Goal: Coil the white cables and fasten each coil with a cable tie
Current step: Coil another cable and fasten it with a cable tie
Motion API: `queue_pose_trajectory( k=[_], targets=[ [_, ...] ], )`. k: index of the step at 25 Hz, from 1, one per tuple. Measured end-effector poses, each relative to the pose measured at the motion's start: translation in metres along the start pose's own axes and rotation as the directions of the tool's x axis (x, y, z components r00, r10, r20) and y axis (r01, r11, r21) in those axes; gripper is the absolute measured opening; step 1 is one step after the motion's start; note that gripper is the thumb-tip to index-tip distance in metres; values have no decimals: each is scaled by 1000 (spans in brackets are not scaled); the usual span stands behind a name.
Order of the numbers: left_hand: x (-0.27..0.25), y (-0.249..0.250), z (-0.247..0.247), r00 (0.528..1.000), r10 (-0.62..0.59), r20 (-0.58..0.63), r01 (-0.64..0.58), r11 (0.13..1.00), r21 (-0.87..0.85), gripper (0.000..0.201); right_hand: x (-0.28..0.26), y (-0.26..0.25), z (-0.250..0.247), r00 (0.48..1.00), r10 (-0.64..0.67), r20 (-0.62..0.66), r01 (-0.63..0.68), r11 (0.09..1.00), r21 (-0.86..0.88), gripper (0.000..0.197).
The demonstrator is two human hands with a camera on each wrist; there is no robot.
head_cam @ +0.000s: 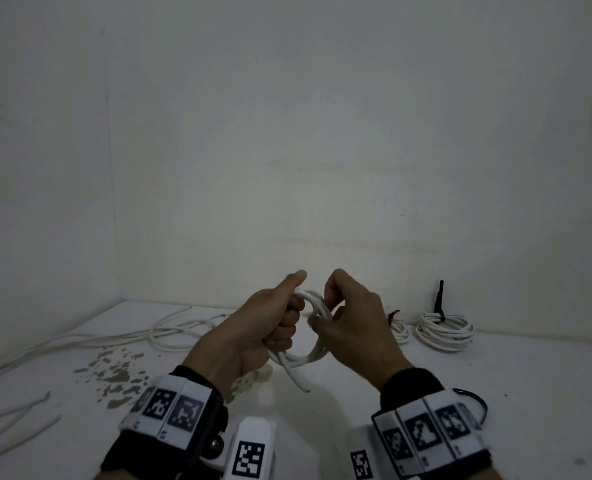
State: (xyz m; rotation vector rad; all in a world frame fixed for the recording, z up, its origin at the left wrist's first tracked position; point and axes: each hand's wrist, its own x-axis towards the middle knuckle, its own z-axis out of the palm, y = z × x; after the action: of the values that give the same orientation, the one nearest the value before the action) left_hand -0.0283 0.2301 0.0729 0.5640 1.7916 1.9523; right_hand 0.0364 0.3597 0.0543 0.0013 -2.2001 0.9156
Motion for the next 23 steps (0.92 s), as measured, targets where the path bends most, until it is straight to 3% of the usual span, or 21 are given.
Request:
queue_pose_trajectory(
  k=[2, 4, 5, 7, 9, 12, 15, 17, 20, 23],
  targets=[
    [1, 1, 3, 1000, 16, -9, -15, 999, 47, 48, -1, 6, 5, 998, -65, -23, 60, 987, -152, 27],
    [5, 1, 2, 998, 39, -58, -34, 995, 94, 48, -2, 7, 5, 998, -47, 42, 57, 958, -280, 30],
    [6, 1, -1, 997, 37, -68, -30, 995, 98, 48, -2, 6, 3, 994, -15, 107, 41, 968, -246, 33],
    [8, -2, -5, 999, 13, -37, -9, 997, 83, 49, -1, 2, -8, 961, 31, 276, -40, 999, 29, 35],
    [6, -2, -5, 1000, 6, 7, -7, 996, 93, 51, -2, -3, -17, 909, 51, 414, -169, 952, 255, 43],
    [0, 1, 3, 995, 78, 63, -87, 982, 167, 48, -2, -1, -23, 865, 19, 502, -250, 883, 397, 48],
    [1, -3, 7, 974, 226, 5, -215, 917, 337, 69, -4, 5, -26, 809, 0, 588, -381, 761, 525, 49],
    [4, -4, 2, 962, 270, -47, -231, 890, 394, 80, -3, 4, -25, 823, 38, 567, -392, 760, 518, 41],
    [5, -2, -3, 966, 247, -83, -203, 915, 349, 68, 2, 0, -21, 912, 63, 406, -217, 913, 346, 24],
    [5, -2, -7, 984, 173, -32, -164, 969, 186, 62, 4, 0, -18, 976, 61, 210, -93, 984, 149, 20]
  ],
)
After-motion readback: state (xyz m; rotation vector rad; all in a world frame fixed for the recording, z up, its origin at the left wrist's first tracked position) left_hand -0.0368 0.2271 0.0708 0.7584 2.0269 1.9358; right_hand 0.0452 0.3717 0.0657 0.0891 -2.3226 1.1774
